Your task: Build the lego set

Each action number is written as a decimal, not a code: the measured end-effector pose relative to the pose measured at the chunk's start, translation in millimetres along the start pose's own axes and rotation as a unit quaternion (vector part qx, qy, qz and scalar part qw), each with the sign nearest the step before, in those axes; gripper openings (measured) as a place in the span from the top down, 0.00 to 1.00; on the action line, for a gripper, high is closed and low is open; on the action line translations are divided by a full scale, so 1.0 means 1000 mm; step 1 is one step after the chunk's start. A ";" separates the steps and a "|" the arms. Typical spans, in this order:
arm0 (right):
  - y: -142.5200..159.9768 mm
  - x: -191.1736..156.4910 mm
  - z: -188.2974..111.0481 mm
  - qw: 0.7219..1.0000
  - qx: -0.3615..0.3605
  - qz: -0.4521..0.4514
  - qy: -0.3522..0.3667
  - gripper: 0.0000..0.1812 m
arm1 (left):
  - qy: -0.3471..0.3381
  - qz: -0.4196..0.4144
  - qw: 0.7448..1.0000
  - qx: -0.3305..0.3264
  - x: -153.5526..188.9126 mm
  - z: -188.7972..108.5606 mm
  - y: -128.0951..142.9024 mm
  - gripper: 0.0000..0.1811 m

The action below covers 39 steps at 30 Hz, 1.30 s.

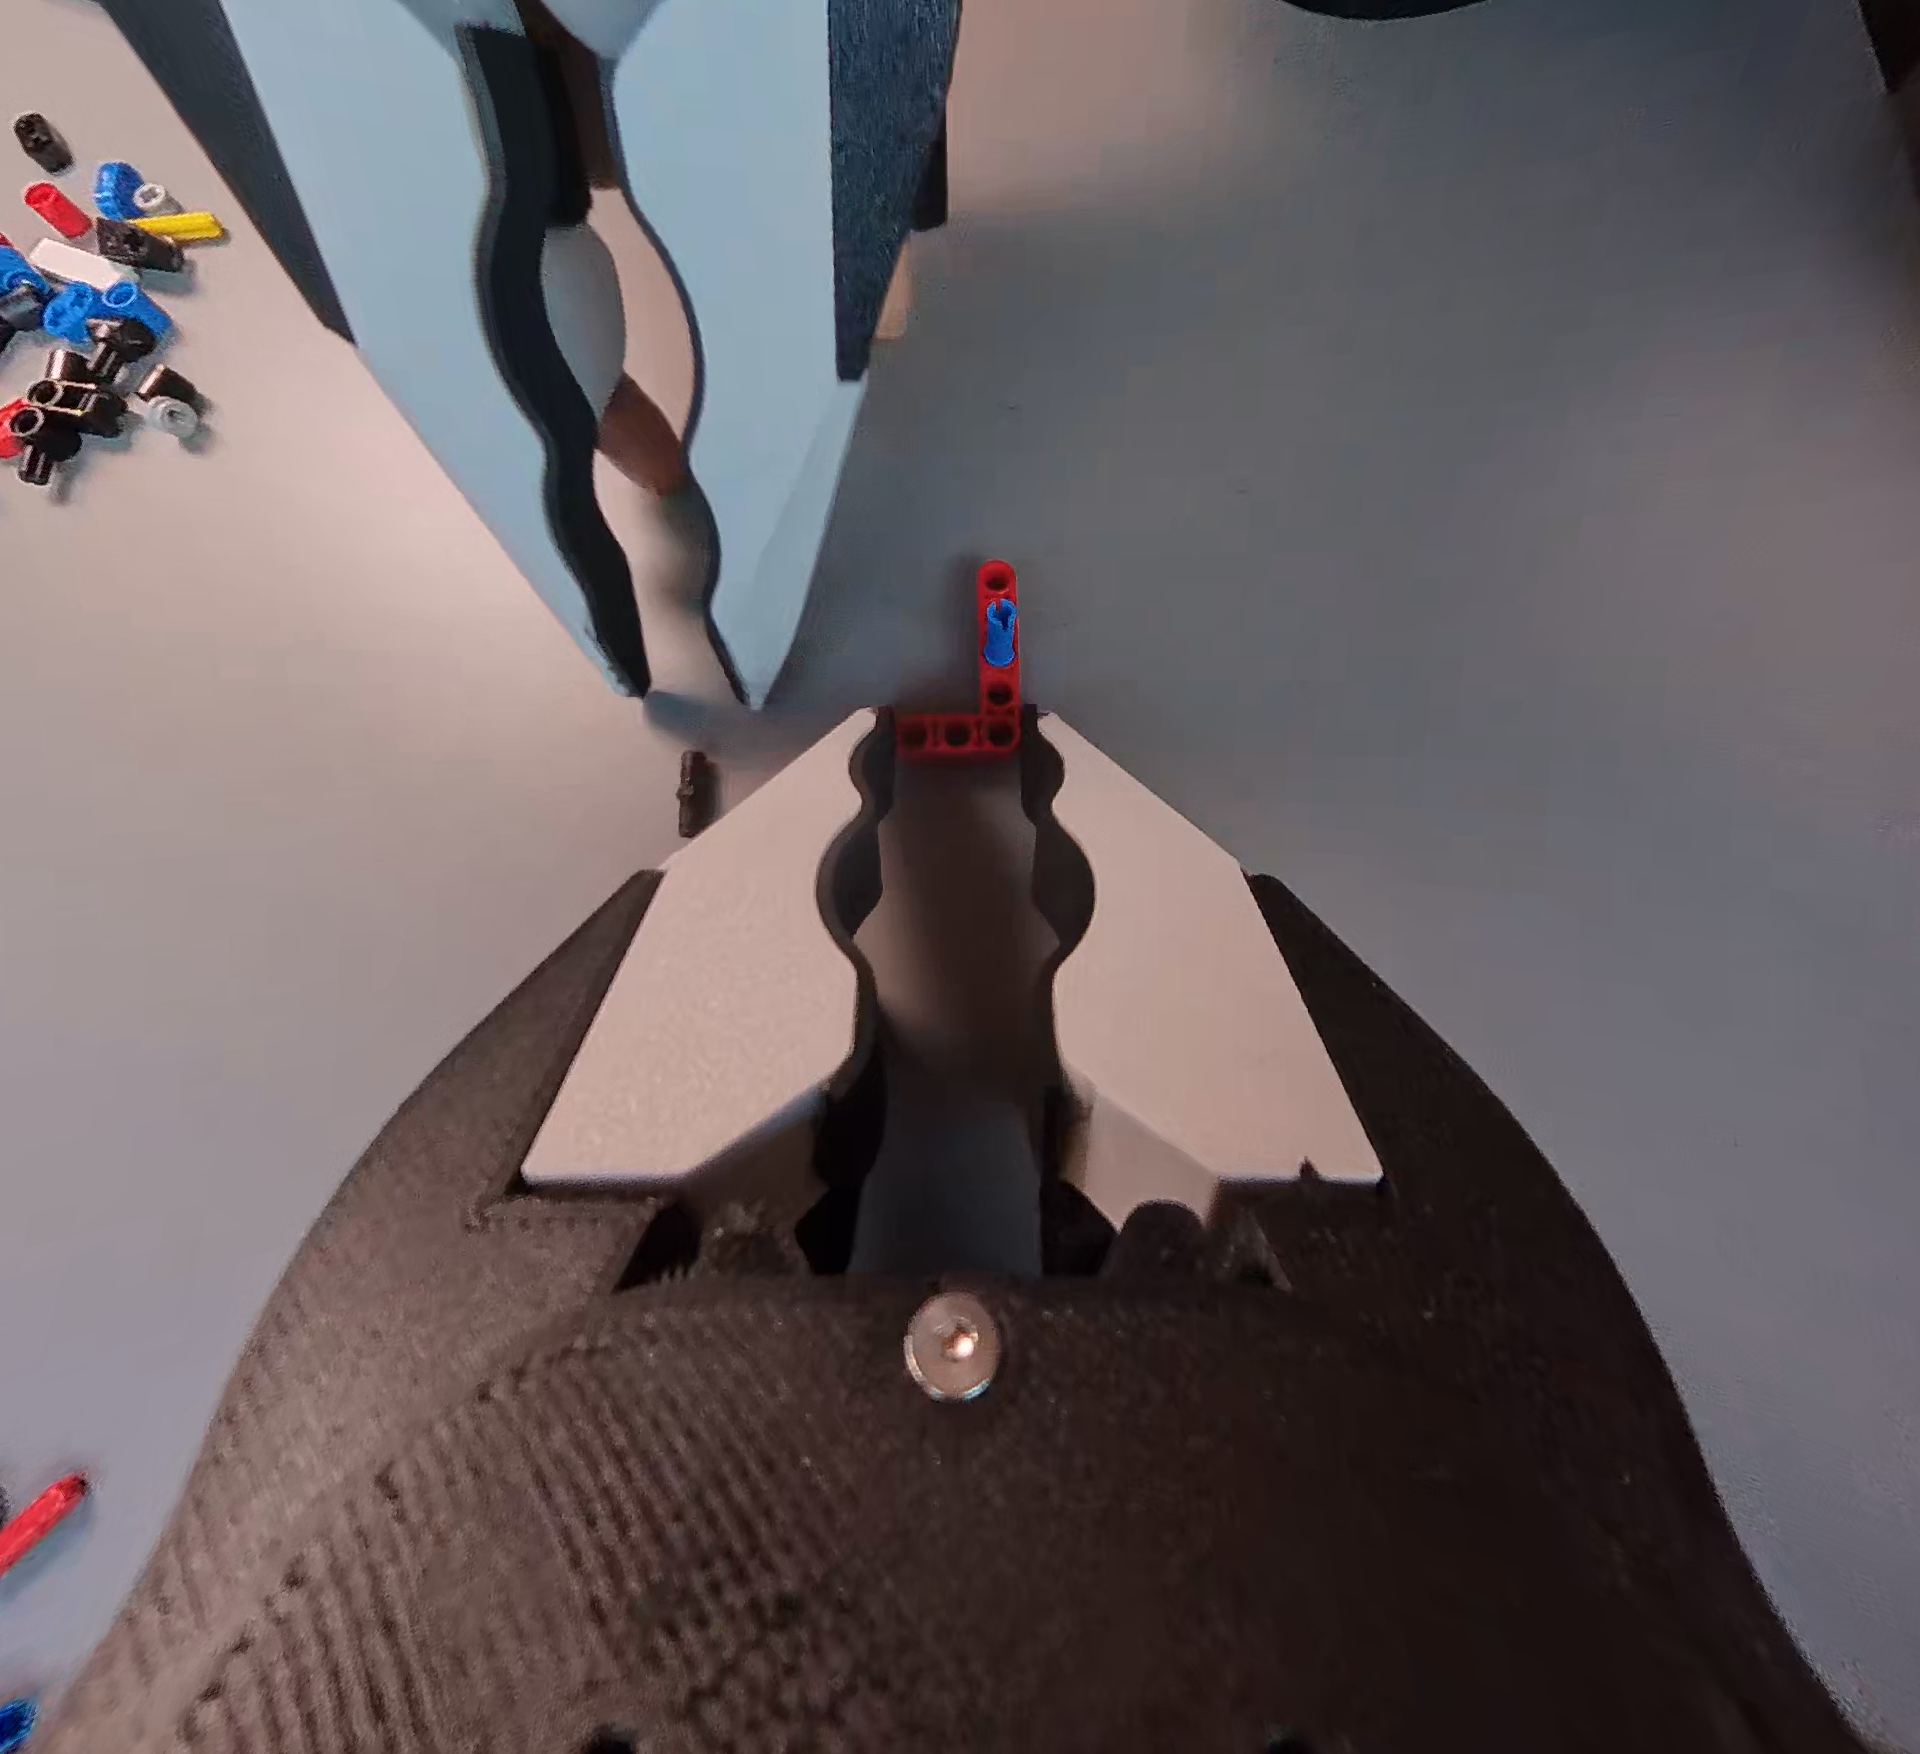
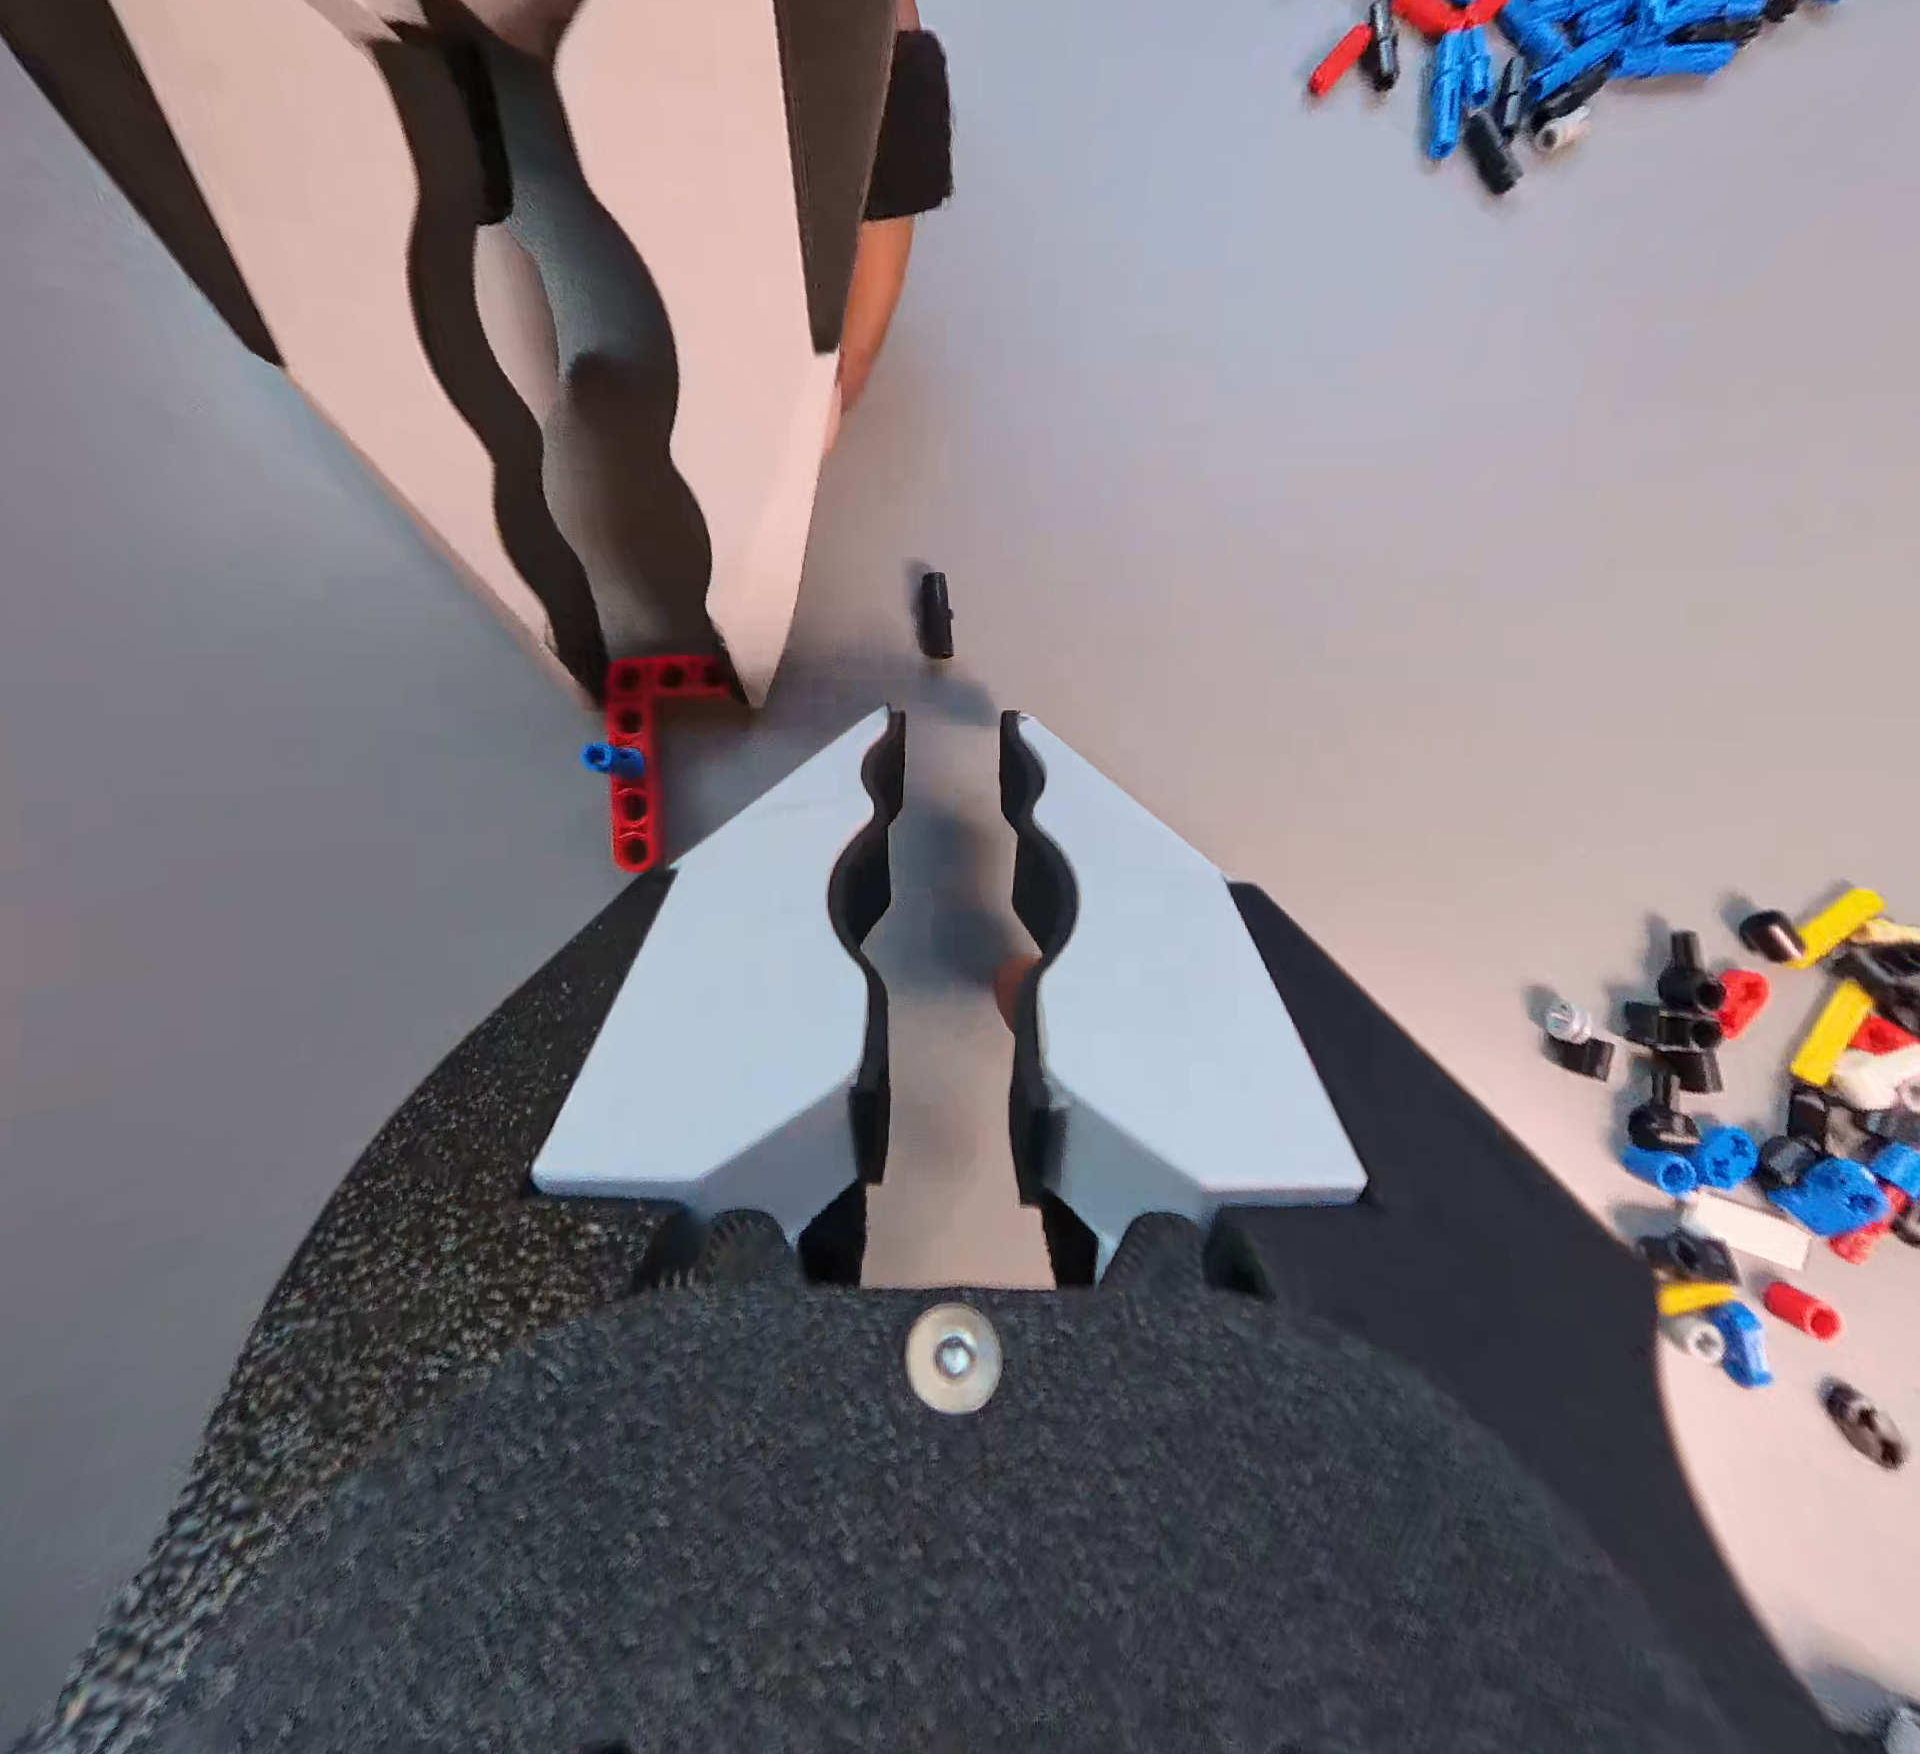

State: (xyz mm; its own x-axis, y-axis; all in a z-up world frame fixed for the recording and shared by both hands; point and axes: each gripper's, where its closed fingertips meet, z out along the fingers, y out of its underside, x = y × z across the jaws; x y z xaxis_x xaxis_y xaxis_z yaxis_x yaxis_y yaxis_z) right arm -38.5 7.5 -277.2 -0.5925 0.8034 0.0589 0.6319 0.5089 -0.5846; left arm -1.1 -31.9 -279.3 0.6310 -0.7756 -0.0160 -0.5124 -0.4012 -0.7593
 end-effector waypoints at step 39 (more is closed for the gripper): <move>-0.036 -0.034 -0.043 0.996 0.054 -0.075 0.000 0.99 | -0.032 -0.019 0.990 0.134 -0.016 -0.041 -0.040 0.98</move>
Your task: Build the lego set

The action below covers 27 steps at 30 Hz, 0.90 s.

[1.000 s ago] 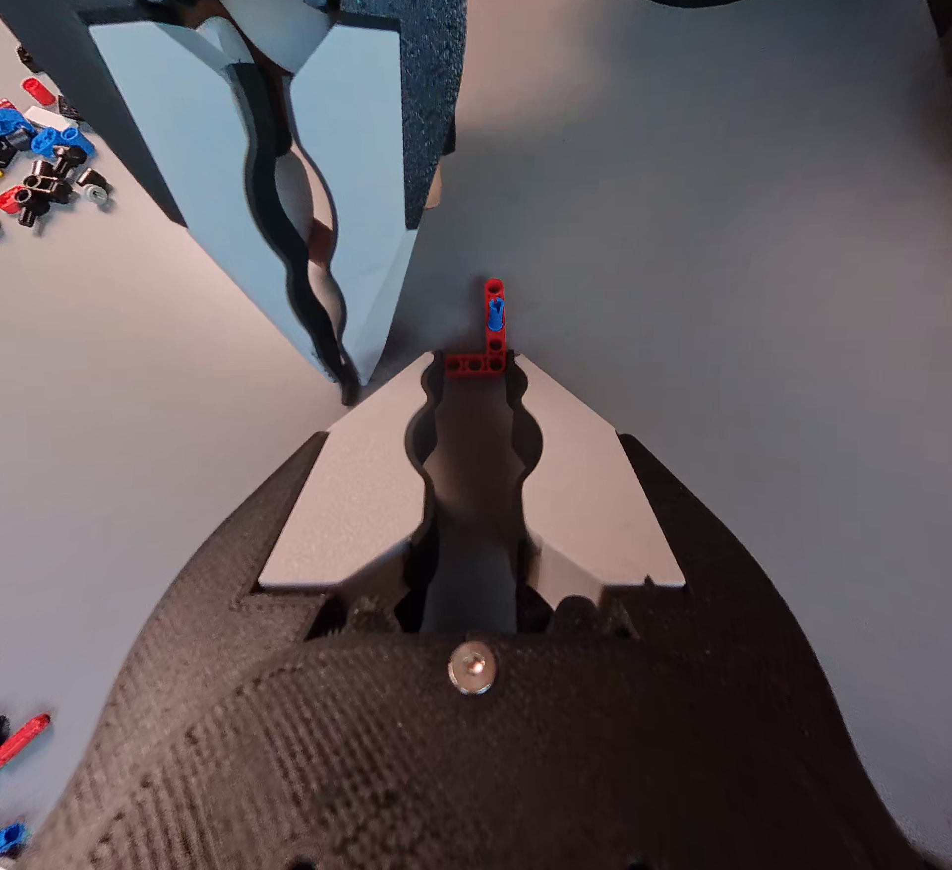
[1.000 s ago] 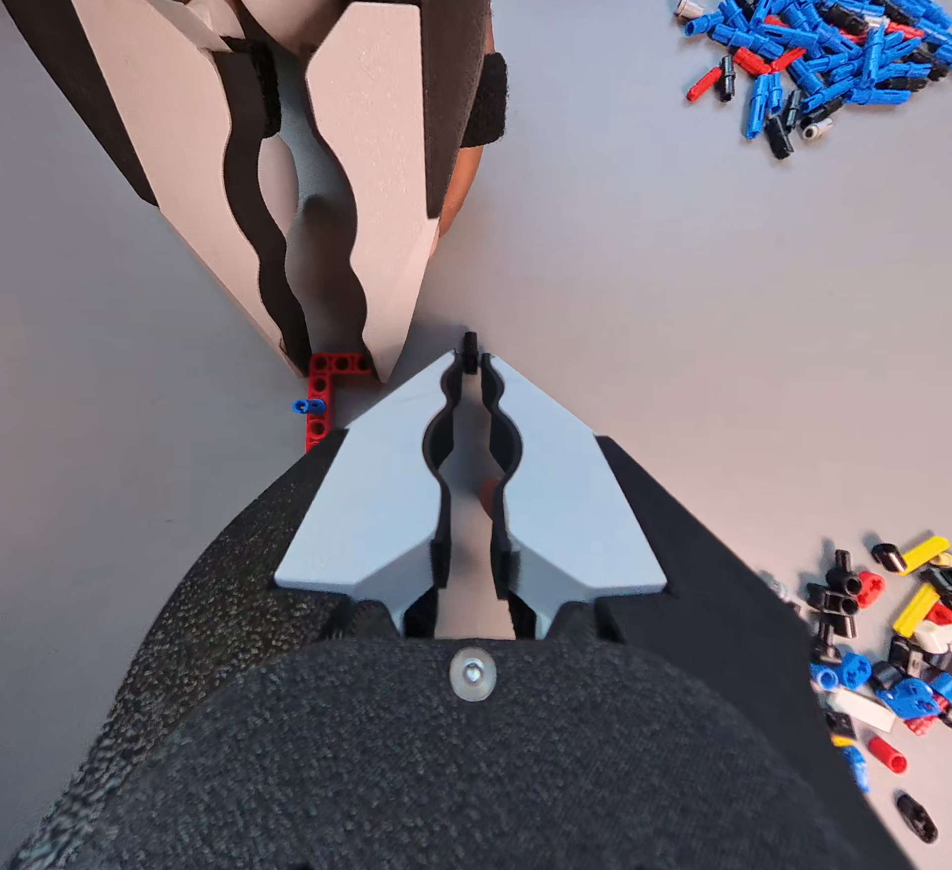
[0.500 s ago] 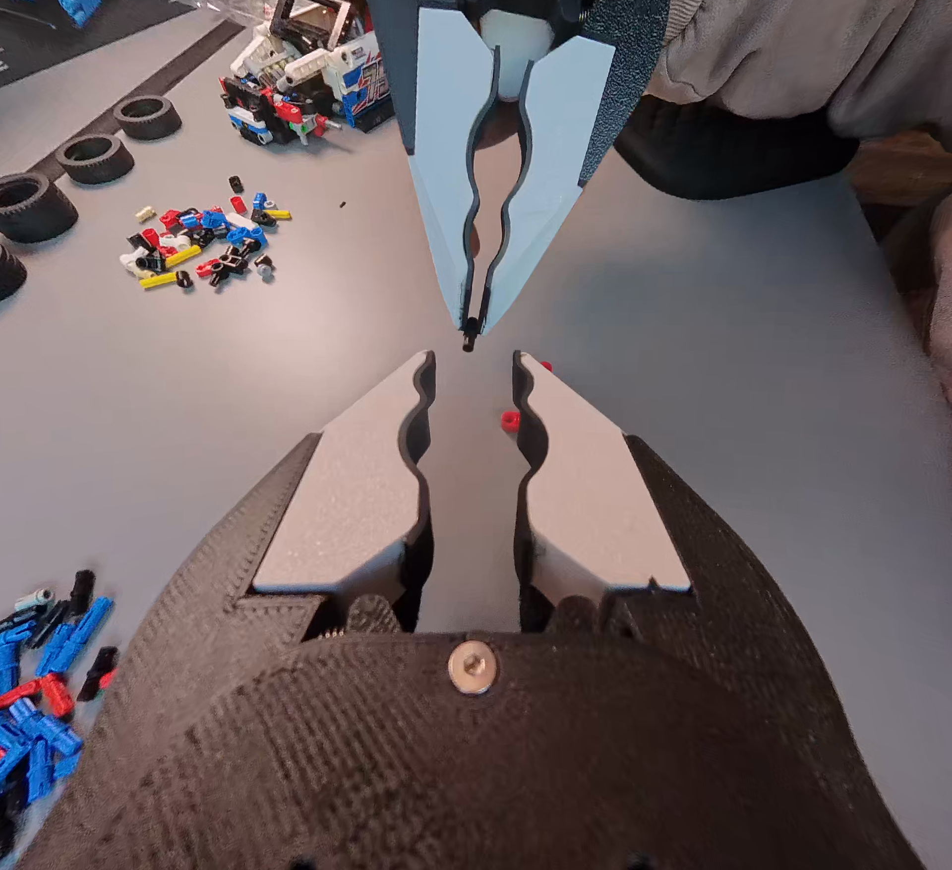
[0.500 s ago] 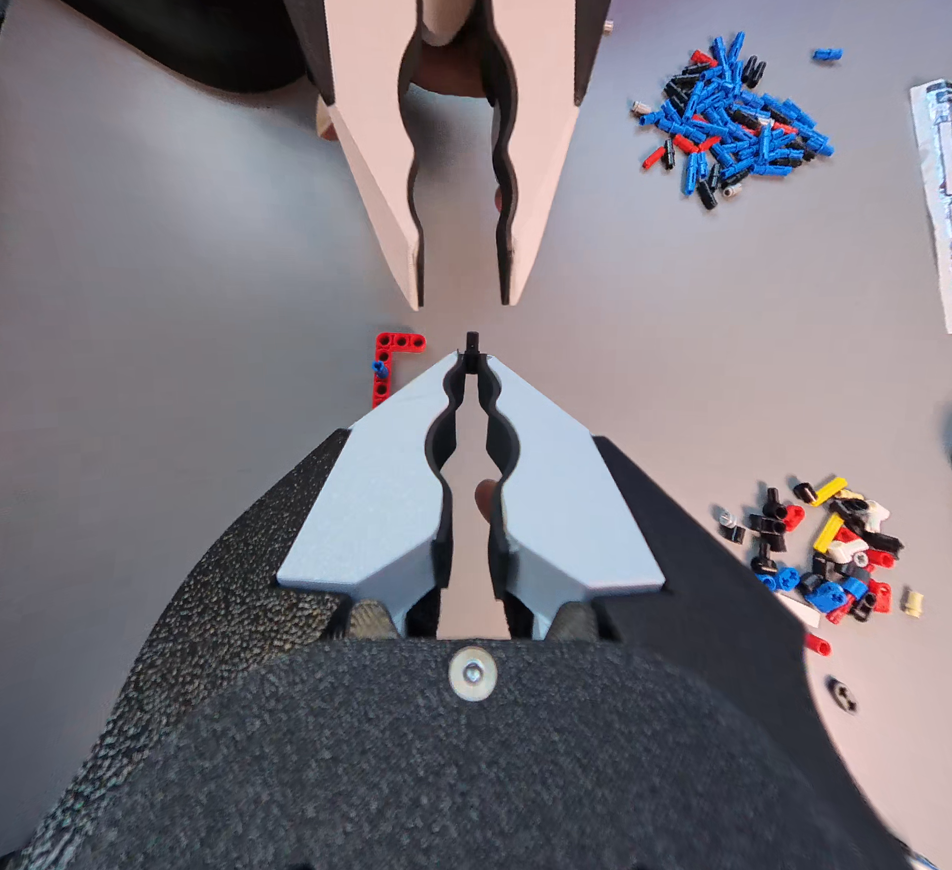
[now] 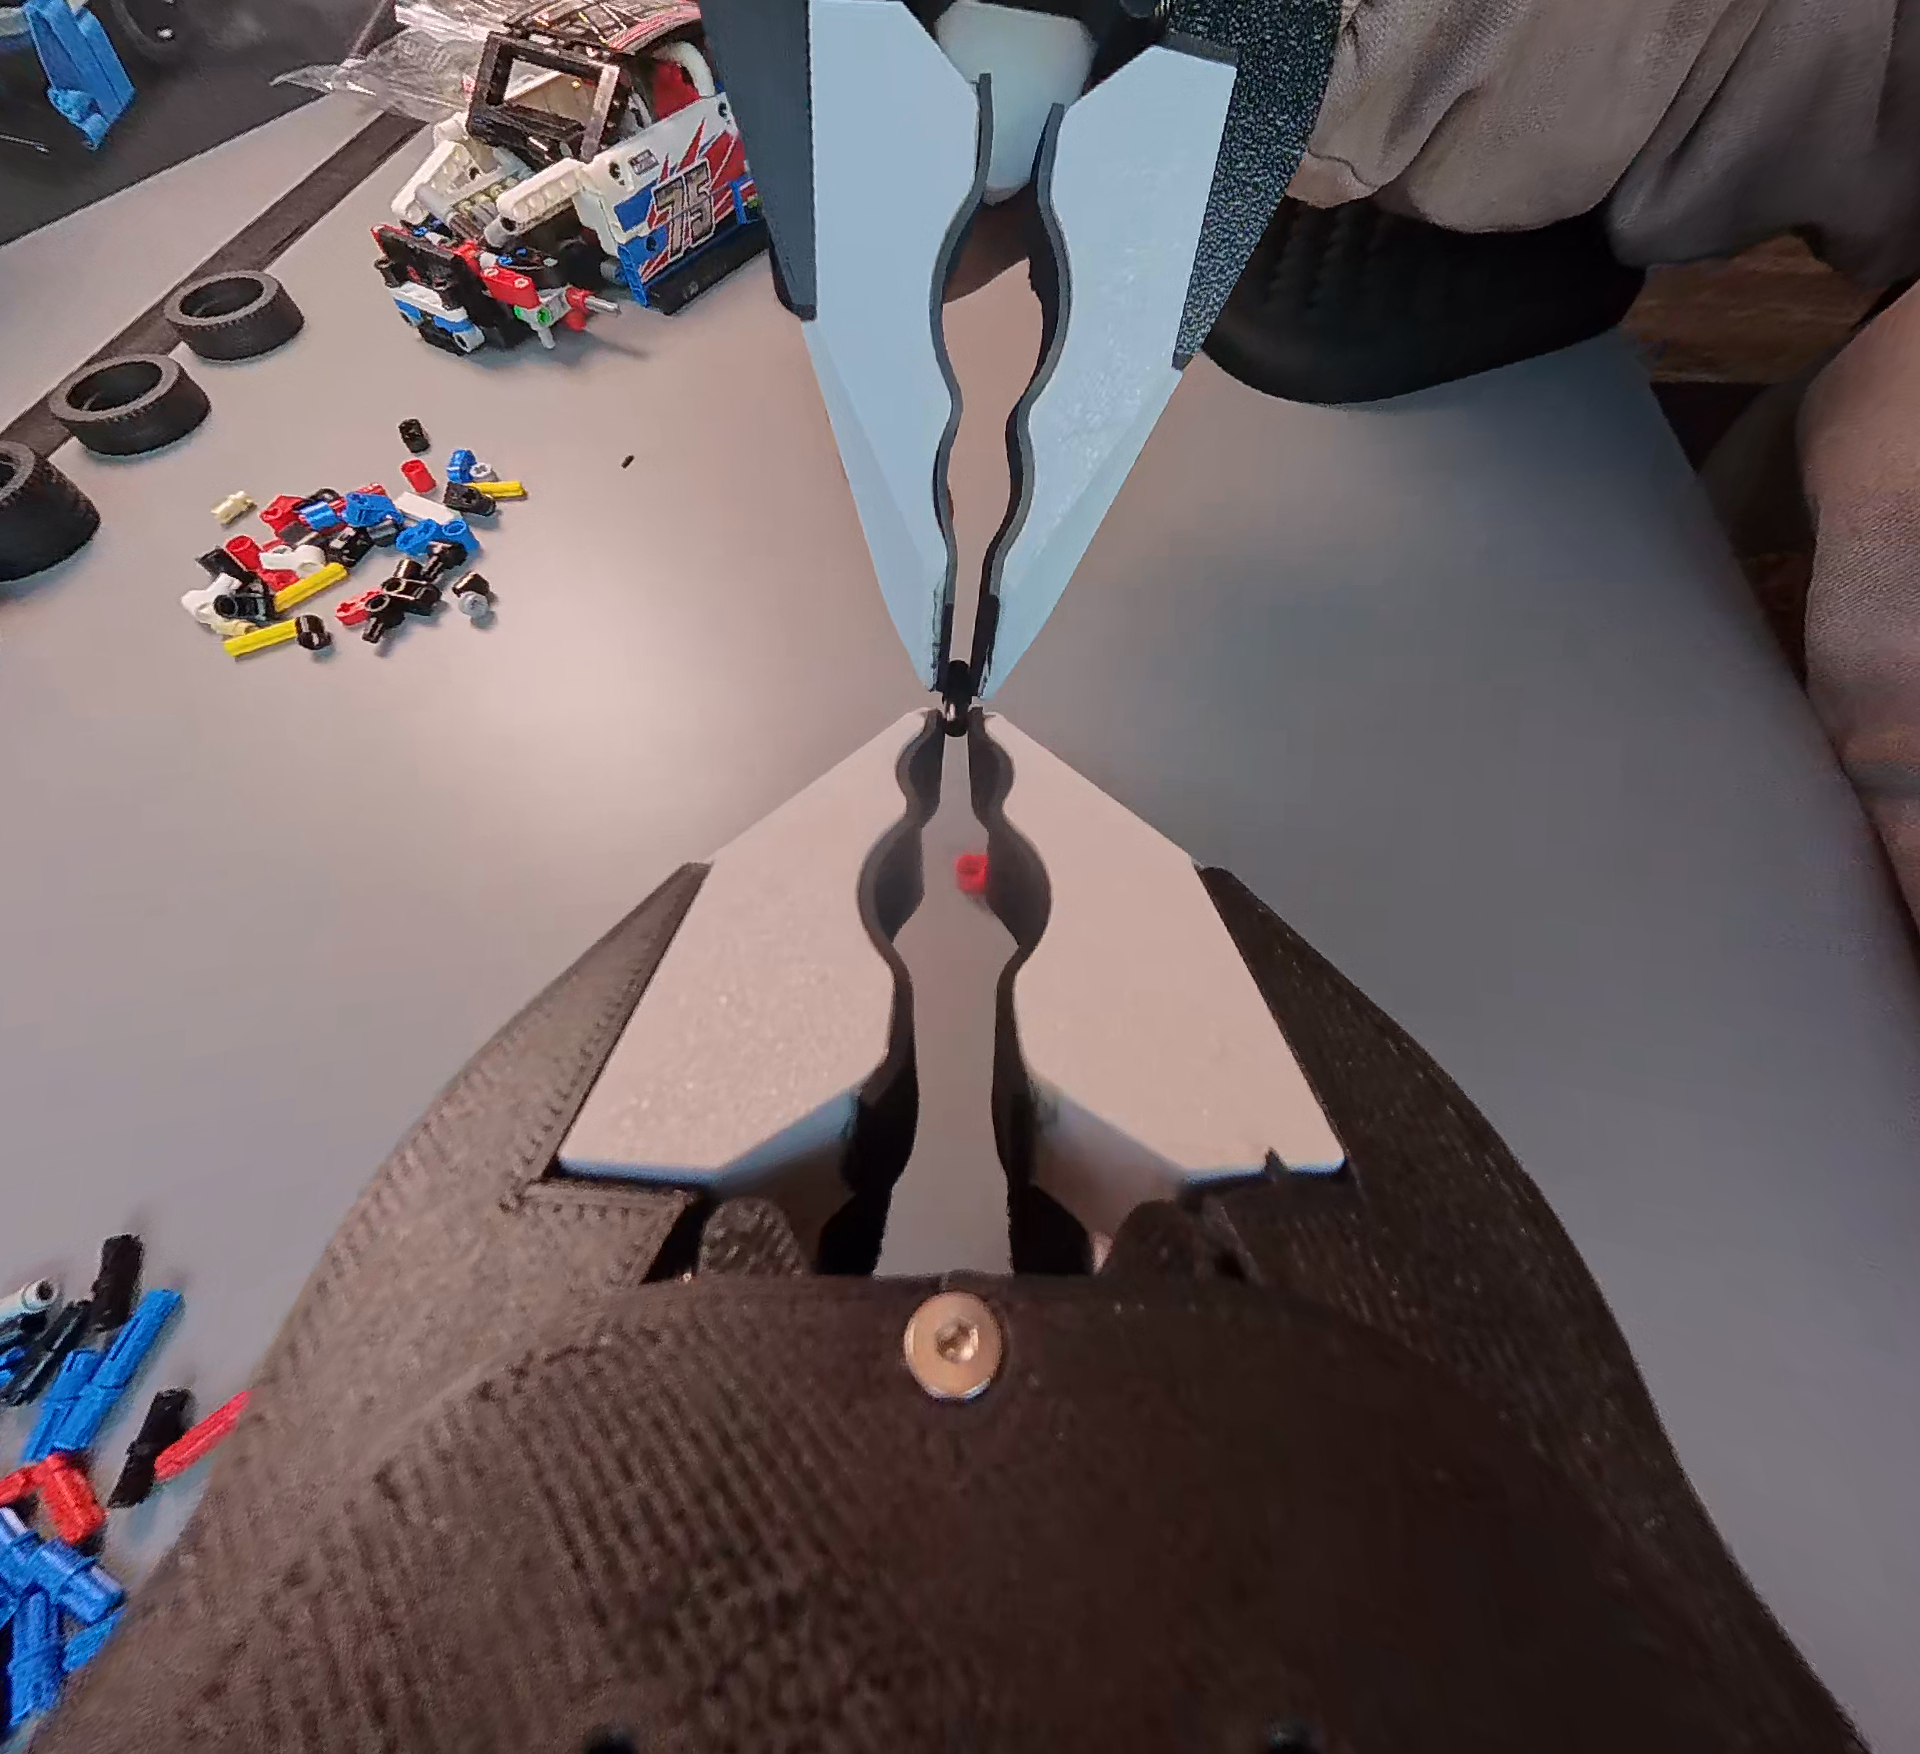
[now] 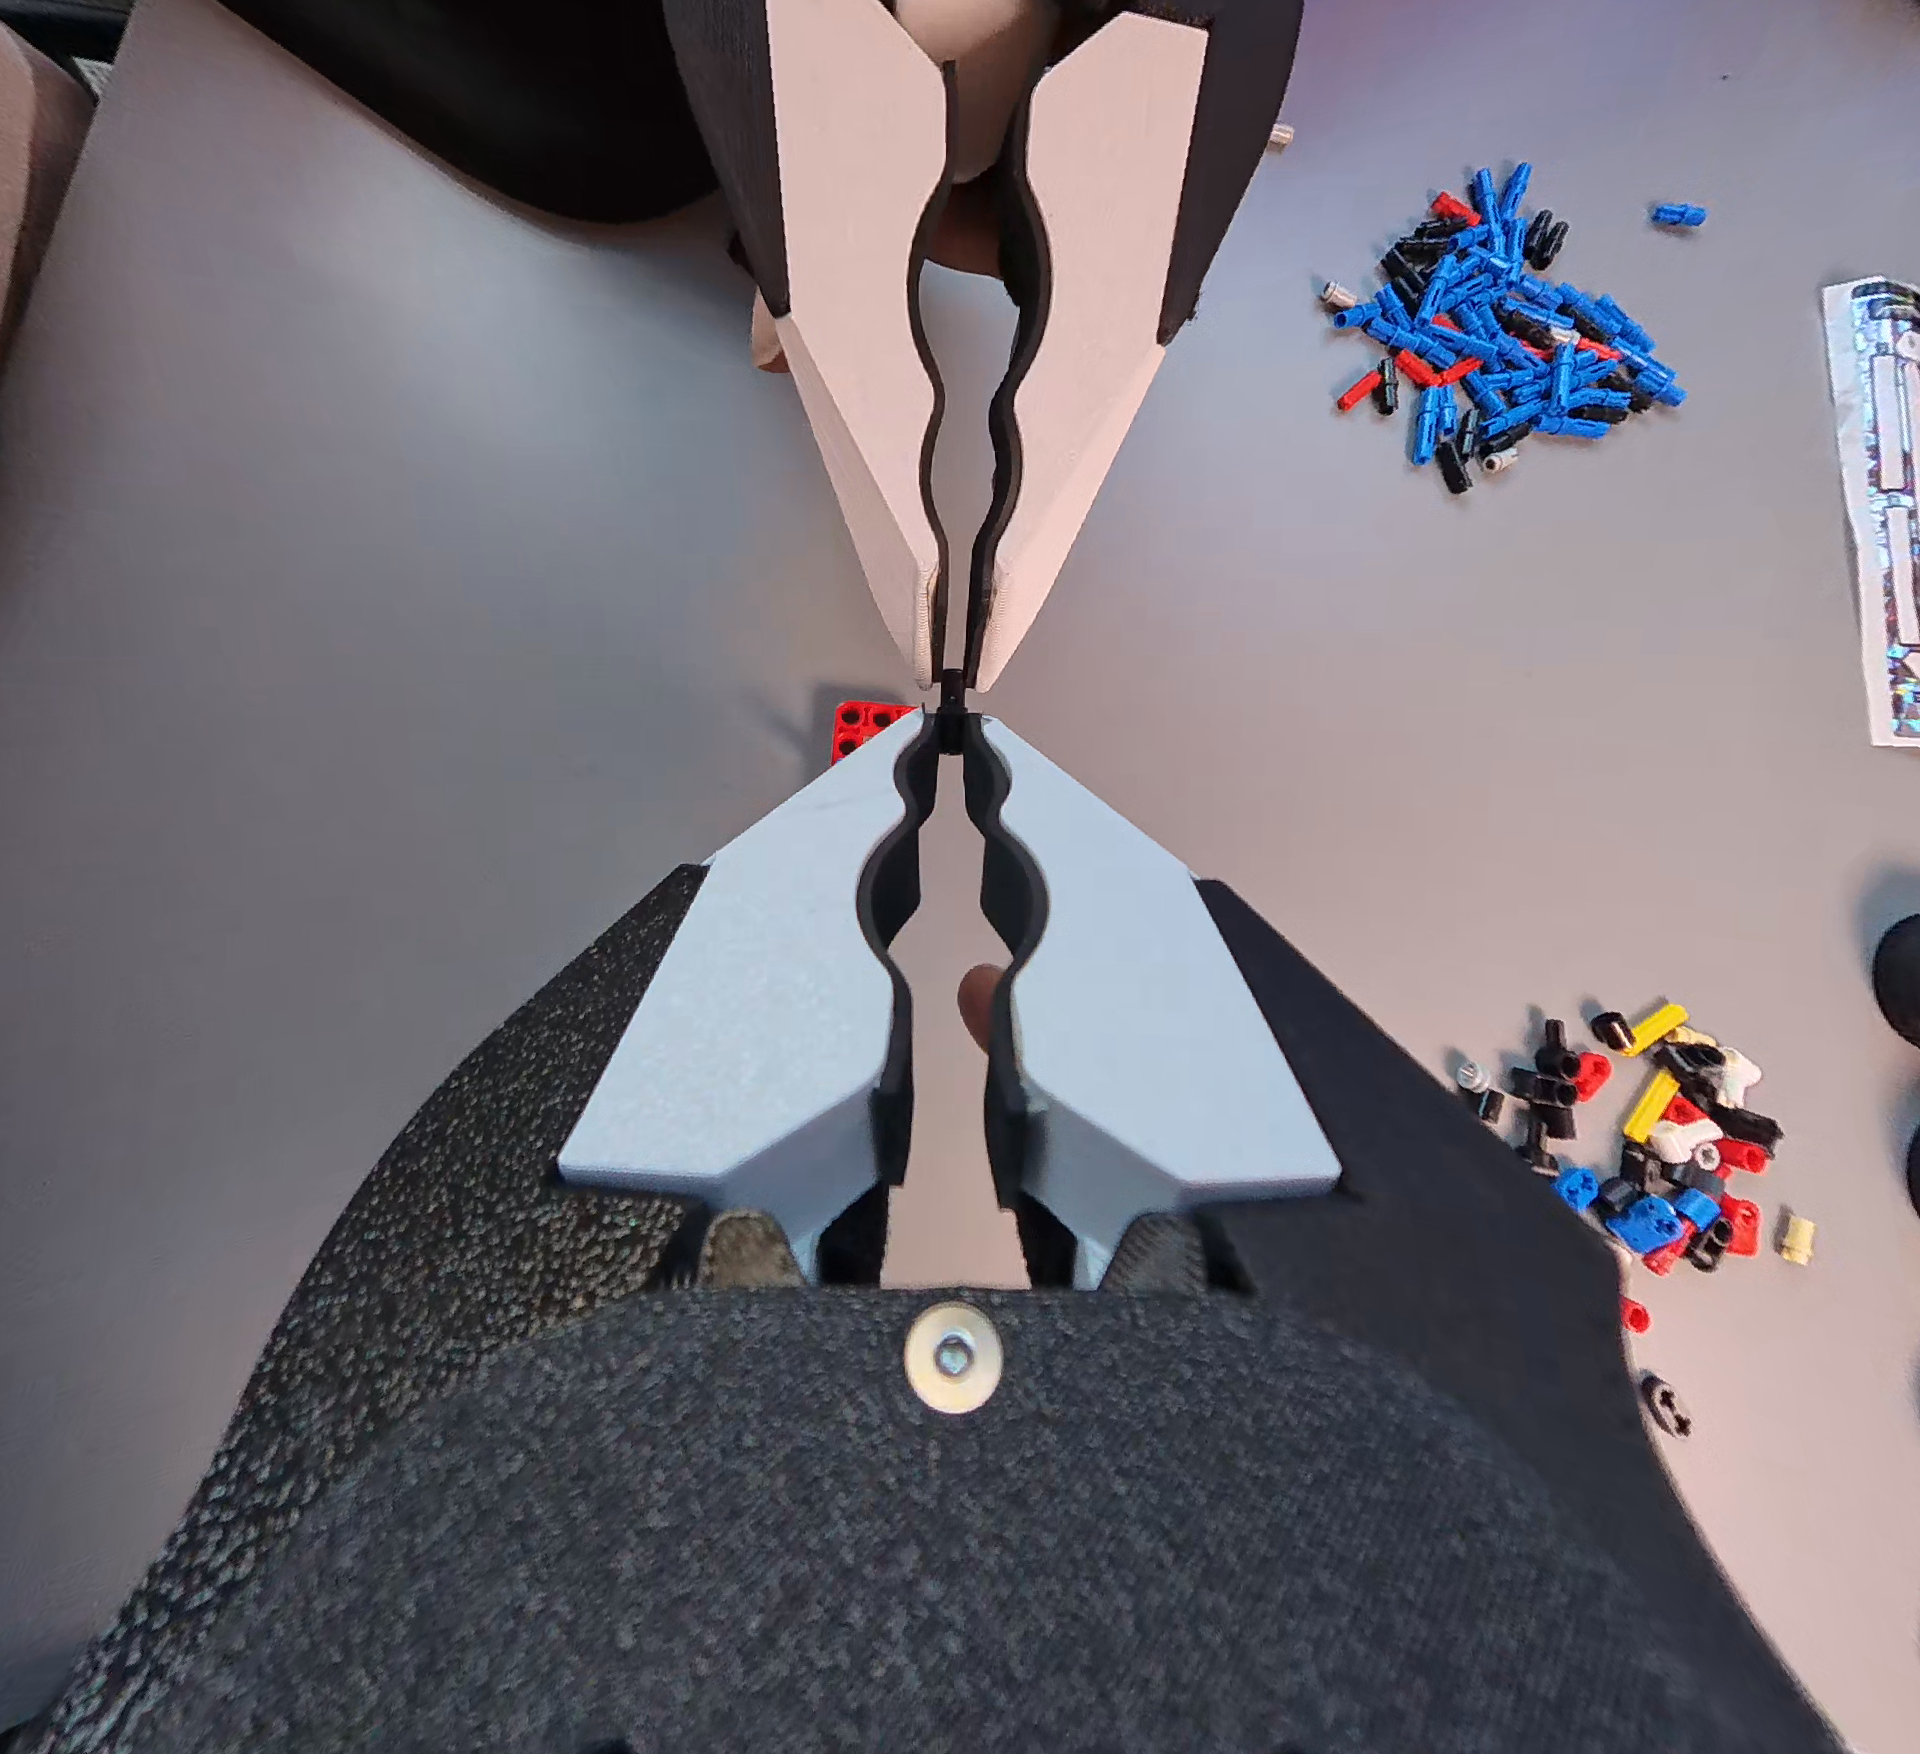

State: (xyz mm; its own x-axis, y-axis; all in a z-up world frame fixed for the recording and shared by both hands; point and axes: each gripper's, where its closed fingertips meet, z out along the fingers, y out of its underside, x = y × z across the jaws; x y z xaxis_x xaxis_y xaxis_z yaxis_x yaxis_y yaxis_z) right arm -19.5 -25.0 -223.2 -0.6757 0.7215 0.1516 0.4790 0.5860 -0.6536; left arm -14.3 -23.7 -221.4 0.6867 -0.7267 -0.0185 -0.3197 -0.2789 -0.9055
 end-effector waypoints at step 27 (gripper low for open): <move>-0.052 0.002 -0.051 0.962 0.263 0.055 0.045 0.98 | 0.101 -0.118 0.966 0.206 0.008 -0.034 -0.061 0.99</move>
